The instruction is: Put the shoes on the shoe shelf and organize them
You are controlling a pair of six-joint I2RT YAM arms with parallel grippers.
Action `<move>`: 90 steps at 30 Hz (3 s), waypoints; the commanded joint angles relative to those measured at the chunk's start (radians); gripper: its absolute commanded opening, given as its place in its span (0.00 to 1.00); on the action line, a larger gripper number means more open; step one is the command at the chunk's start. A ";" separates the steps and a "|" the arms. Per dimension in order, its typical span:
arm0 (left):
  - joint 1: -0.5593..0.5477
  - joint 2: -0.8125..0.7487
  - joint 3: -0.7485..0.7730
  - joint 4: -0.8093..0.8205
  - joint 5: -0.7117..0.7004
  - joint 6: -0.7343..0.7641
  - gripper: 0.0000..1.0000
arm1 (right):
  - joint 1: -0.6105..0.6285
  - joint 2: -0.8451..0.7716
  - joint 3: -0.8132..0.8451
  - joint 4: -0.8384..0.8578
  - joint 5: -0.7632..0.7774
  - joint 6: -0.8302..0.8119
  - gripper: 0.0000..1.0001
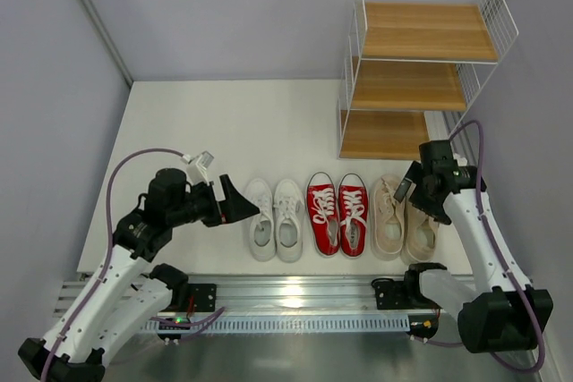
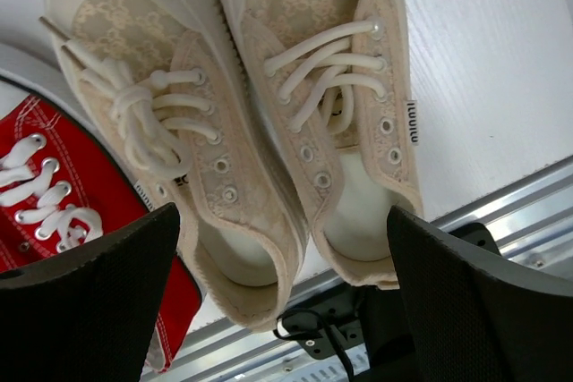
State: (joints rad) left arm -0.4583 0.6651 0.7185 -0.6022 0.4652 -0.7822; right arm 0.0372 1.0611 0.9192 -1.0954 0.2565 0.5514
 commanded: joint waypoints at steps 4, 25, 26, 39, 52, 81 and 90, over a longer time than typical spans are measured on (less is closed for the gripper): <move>-0.005 -0.004 -0.021 0.044 0.009 -0.012 1.00 | -0.003 -0.112 -0.060 0.049 -0.132 0.016 0.97; -0.005 -0.081 -0.053 0.033 0.001 -0.031 1.00 | -0.003 0.180 -0.272 0.319 -0.154 0.124 0.82; -0.005 -0.084 -0.053 0.030 -0.005 -0.029 1.00 | -0.003 0.188 -0.282 0.330 -0.164 0.124 0.64; -0.005 -0.090 -0.056 0.033 -0.011 -0.038 0.99 | -0.003 -0.108 -0.194 0.198 -0.149 0.093 0.04; -0.005 -0.081 -0.076 0.058 -0.046 -0.058 1.00 | -0.002 -0.142 0.019 0.193 -0.278 -0.126 0.04; -0.005 -0.108 -0.080 0.058 -0.066 -0.081 1.00 | -0.002 0.370 0.188 0.775 -0.140 -0.237 0.04; -0.005 -0.127 -0.094 0.050 -0.071 -0.095 1.00 | -0.002 0.405 0.049 0.919 -0.204 -0.208 0.04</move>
State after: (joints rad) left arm -0.4591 0.5472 0.6327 -0.5739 0.4019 -0.8646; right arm 0.0307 1.4796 0.9760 -0.3668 0.0704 0.3305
